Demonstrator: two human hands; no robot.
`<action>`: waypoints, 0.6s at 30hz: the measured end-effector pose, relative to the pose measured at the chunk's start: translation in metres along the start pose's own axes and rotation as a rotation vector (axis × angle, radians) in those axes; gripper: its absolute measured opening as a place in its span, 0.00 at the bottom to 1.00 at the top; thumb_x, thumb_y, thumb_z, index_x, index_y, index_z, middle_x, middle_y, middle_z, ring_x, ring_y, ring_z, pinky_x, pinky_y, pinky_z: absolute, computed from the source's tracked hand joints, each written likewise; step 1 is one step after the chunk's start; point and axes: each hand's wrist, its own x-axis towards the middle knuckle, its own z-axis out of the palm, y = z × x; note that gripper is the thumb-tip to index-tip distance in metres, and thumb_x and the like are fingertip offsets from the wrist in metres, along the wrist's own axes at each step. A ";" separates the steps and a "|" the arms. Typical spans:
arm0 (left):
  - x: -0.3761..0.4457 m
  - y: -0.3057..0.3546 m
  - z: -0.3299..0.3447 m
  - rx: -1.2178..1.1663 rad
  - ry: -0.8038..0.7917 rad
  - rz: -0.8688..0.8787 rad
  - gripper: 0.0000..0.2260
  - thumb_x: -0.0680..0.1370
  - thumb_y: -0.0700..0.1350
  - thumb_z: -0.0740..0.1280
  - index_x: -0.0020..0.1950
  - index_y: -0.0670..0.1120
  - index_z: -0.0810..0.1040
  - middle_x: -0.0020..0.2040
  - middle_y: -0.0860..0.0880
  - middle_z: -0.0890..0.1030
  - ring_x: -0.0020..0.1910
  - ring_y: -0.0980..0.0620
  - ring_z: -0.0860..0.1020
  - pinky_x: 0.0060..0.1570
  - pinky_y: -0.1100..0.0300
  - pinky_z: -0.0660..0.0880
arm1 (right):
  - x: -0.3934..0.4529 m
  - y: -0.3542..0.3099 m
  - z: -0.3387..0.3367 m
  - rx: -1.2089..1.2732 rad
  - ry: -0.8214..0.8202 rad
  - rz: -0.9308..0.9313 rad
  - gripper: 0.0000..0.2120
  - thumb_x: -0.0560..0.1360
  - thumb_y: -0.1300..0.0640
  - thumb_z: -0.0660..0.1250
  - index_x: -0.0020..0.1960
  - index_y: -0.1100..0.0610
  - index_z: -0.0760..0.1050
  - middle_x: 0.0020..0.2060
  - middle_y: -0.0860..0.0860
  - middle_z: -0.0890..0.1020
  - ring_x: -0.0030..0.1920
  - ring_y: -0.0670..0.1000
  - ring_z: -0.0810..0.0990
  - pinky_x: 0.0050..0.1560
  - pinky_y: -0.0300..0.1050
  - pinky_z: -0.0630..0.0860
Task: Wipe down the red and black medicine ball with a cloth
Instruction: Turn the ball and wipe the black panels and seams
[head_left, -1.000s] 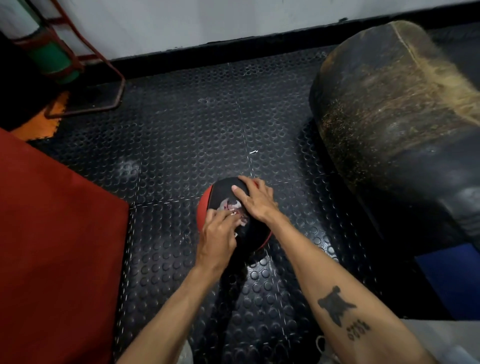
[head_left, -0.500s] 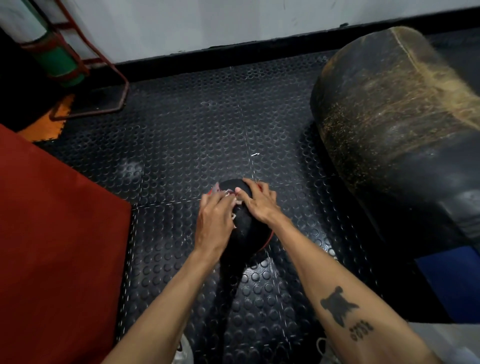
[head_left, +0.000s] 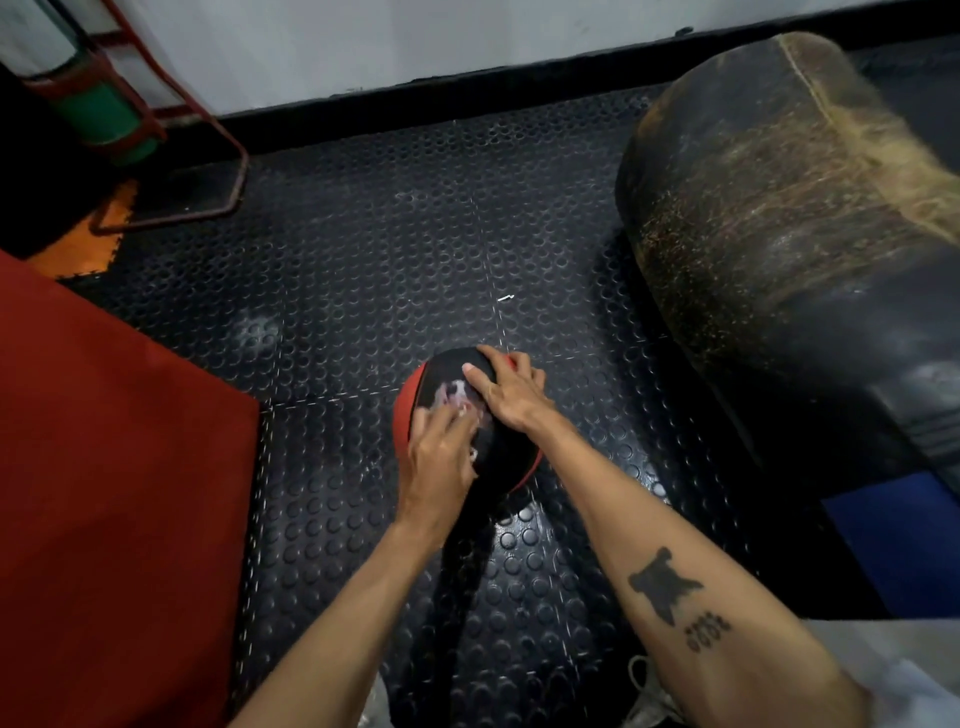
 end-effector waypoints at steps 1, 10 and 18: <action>-0.015 -0.002 -0.002 0.005 -0.037 0.056 0.15 0.71 0.29 0.72 0.56 0.41 0.84 0.56 0.45 0.82 0.53 0.42 0.76 0.51 0.51 0.79 | 0.000 0.002 -0.001 0.007 0.001 -0.002 0.29 0.76 0.30 0.53 0.75 0.36 0.57 0.75 0.49 0.56 0.74 0.61 0.54 0.71 0.69 0.57; 0.025 0.000 0.004 -0.086 0.045 -0.023 0.12 0.77 0.36 0.71 0.60 0.42 0.83 0.58 0.46 0.82 0.53 0.47 0.75 0.53 0.53 0.76 | 0.001 0.002 -0.004 -0.014 0.000 0.009 0.29 0.78 0.31 0.51 0.77 0.39 0.55 0.74 0.52 0.57 0.73 0.63 0.55 0.70 0.69 0.59; -0.096 -0.052 0.004 0.083 -0.285 0.209 0.30 0.57 0.31 0.81 0.57 0.46 0.82 0.63 0.50 0.78 0.48 0.51 0.73 0.40 0.56 0.79 | 0.002 -0.001 -0.005 0.043 -0.007 0.044 0.30 0.76 0.28 0.50 0.75 0.36 0.56 0.75 0.51 0.56 0.74 0.62 0.53 0.69 0.73 0.57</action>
